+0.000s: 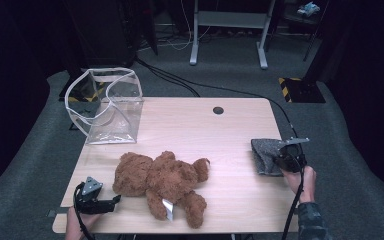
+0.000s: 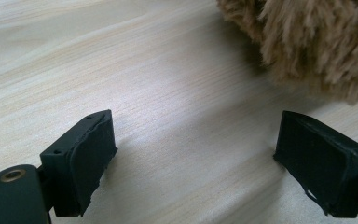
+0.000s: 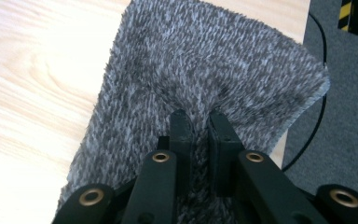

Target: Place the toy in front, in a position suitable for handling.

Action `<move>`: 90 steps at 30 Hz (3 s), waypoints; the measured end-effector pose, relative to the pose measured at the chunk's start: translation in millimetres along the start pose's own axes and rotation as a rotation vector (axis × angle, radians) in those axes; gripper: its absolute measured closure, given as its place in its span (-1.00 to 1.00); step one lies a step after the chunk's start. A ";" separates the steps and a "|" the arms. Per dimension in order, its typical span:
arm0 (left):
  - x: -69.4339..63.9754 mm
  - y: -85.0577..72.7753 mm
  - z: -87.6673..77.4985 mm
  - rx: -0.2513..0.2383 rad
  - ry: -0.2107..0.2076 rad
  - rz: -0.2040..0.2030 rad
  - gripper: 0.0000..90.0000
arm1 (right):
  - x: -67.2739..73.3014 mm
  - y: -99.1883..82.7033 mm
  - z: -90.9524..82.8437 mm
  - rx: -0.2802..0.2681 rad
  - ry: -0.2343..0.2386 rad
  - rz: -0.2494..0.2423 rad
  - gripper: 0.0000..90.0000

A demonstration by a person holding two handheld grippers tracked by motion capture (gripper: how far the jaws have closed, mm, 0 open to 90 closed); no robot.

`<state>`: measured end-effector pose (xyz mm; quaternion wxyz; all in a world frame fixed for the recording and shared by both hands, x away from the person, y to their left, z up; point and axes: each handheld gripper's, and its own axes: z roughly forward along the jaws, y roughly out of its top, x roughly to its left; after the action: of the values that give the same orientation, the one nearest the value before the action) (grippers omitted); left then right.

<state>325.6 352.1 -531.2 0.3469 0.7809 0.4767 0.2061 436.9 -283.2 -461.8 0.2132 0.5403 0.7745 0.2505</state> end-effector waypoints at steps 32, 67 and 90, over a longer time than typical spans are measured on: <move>0.5 0.2 -0.3 0.002 0.008 -0.009 -0.77 | 26.9 -2.7 -2.1 -0.030 0.061 0.034 -0.78; -20.3 26.8 -15.0 -0.079 -0.089 0.091 -0.57 | 178.2 44.5 31.0 -0.040 0.366 -0.237 -0.71; -26.8 27.4 -6.0 -0.137 -0.112 0.139 0.61 | 205.1 40.3 52.9 -0.022 0.409 -0.293 0.46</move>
<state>325.8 322.0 -506.8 0.4104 0.7969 0.3860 0.2179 431.4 -69.6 -490.5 0.0921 0.3580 0.8688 0.3296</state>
